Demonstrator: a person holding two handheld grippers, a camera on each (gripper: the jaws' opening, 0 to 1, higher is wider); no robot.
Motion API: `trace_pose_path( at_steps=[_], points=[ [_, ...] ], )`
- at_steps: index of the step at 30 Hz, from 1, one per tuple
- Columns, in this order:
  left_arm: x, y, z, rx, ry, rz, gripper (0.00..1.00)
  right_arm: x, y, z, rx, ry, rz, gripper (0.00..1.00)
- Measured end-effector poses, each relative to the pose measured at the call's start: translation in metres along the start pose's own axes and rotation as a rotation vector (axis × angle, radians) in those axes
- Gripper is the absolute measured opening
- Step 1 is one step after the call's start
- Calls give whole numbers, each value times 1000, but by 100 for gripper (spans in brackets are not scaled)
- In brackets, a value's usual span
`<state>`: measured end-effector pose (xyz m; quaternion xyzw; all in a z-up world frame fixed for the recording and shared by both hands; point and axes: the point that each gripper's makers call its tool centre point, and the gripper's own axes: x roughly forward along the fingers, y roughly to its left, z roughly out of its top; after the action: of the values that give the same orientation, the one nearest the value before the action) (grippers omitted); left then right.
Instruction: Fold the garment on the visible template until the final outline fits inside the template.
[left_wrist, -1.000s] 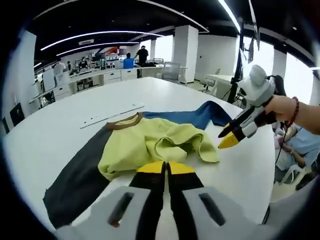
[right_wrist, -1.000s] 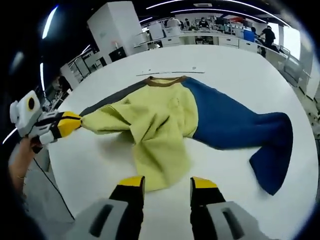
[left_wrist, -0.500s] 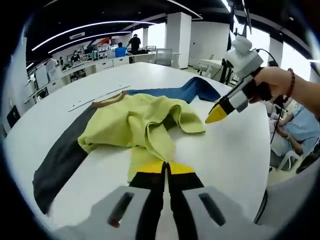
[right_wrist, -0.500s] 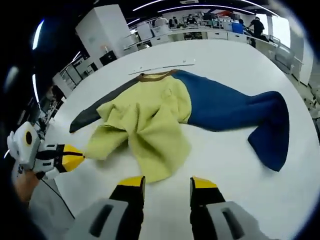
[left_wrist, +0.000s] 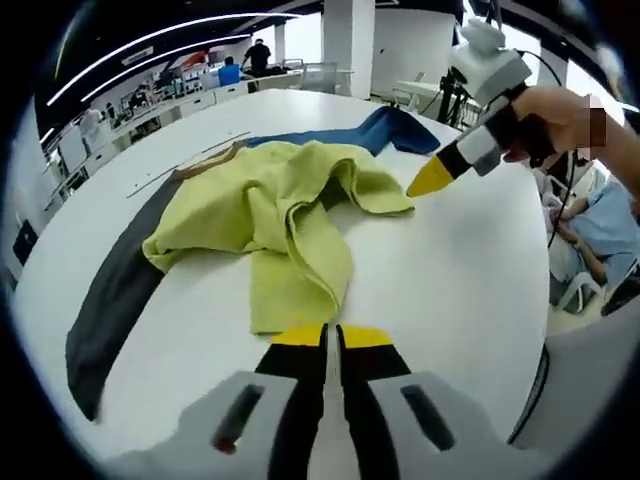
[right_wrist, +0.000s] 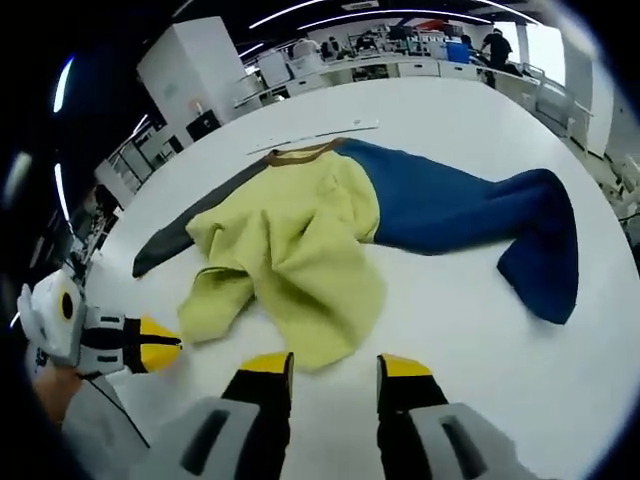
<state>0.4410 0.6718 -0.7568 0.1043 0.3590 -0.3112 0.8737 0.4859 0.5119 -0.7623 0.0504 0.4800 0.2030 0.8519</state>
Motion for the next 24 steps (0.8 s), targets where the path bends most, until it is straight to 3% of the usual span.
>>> trace_pose_path(
  at_steps=[2, 6, 12, 14, 21, 24],
  points=[
    [-7, 2, 3, -64, -30, -14, 10, 1, 2, -2, -1, 6, 0, 30],
    [-17, 24, 7, -100, -68, 41, 14, 2, 0, -4, 8, 6, -21, 30],
    [-17, 49, 19, -148, -122, 81, 17, 4, 2, -3, 16, 5, -41, 30],
    [-13, 50, 28, -170, -165, 61, 19, 5, 6, -2, 16, 1, -38, 30],
    [8, 57, 26, -155, -128, 73, 18, 9, 10, -3, 15, 2, -69, 27],
    [15, 56, 24, -151, -126, 75, 17, 9, 10, -4, 11, -7, -117, 25]
  ],
)
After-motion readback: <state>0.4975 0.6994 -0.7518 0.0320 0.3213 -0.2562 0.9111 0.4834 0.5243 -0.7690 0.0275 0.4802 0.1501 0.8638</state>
